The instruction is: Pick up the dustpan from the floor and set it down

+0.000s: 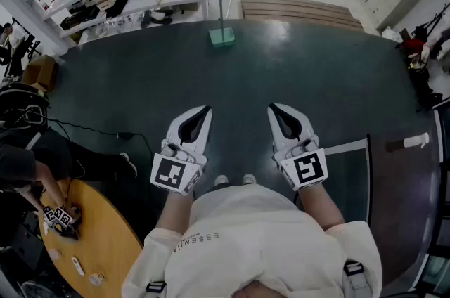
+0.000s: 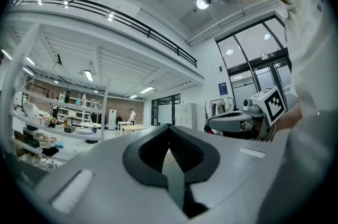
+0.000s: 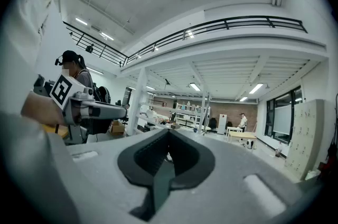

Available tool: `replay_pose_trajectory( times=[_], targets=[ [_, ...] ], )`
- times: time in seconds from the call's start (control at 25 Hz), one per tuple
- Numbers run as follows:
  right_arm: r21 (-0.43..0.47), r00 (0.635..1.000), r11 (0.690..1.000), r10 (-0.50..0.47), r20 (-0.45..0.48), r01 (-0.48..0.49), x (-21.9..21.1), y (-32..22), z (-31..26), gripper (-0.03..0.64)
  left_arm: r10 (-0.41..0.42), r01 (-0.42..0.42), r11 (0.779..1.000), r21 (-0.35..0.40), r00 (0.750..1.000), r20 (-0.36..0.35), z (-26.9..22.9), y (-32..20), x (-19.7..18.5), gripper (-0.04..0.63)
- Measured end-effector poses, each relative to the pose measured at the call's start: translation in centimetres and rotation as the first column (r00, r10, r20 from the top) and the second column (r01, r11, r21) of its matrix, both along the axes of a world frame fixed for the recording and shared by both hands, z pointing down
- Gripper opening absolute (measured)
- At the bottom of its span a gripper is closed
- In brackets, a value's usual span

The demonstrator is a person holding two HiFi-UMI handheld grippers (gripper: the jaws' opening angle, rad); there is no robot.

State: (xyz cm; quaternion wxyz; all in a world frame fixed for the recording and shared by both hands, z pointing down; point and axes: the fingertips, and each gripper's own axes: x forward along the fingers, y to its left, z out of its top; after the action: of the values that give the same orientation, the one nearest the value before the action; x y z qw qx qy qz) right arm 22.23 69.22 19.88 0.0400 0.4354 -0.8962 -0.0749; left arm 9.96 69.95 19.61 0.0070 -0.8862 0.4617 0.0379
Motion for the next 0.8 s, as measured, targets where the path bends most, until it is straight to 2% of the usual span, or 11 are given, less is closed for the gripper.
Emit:
replay_pose_trajectory(
  times=[0.36,0.56,0.8],
  targets=[
    [-0.006,1.000,1.000,-0.004,-0.008,0.004,-0.3,-0.9,0.3,-0.008,-0.009,0.009,1.000,0.012,1.000,0.010,0.1,-0.4,-0.4,0.018],
    [-0.040,0.999,0.999,0.026,0.035,-0.025,0.6,-1.8,1.0,-0.008,-0.012,0.012,1.000,0.004,1.000,-0.009,0.4,-0.9,-0.5,0.017],
    [-0.057,0.999,0.998,0.026,0.038,-0.024,0.3,-2.5,1.8,-0.008,-0.023,0.023,1.000,-0.004,1.000,-0.011,1.2,-1.4,-1.2,0.017]
  ],
)
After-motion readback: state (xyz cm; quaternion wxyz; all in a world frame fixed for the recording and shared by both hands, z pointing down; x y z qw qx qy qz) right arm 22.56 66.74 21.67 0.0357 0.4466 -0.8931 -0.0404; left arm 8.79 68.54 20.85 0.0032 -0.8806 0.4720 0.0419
